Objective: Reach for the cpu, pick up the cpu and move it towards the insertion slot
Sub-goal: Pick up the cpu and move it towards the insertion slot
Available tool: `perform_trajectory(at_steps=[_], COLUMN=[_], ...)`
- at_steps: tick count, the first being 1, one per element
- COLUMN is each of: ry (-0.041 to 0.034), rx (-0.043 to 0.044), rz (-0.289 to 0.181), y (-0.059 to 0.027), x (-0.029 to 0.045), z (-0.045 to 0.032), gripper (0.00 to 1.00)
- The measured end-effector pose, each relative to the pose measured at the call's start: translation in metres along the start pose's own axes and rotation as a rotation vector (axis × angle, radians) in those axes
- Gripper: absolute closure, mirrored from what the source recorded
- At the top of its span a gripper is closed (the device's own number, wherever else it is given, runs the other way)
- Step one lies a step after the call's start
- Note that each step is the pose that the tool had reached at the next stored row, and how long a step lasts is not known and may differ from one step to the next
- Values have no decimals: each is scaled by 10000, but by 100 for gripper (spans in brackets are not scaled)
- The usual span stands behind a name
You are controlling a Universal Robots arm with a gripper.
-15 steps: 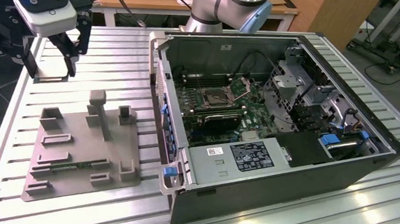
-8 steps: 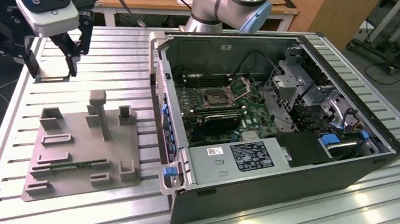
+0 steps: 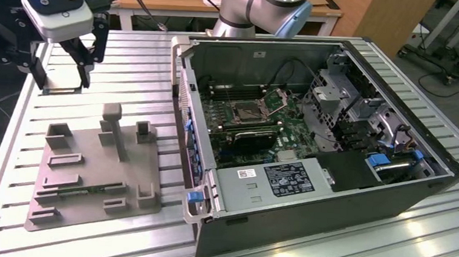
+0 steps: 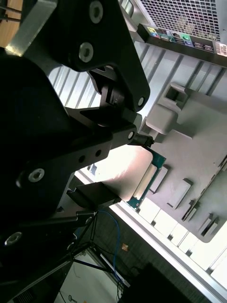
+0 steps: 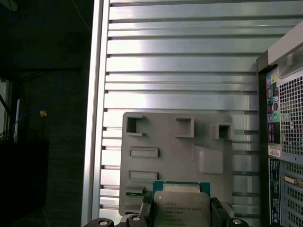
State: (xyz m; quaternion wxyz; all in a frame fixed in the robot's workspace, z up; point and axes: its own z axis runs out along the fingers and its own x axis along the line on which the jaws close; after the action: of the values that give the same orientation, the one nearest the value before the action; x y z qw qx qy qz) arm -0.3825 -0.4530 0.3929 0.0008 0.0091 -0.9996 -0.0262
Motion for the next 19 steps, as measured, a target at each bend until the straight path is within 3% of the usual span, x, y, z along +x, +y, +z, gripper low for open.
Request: perform_trajectory(at_steps=[19], ry=[0], rx=[0], rz=[-1], y=[-1], x=[-52], z=[0], gripper=[45])
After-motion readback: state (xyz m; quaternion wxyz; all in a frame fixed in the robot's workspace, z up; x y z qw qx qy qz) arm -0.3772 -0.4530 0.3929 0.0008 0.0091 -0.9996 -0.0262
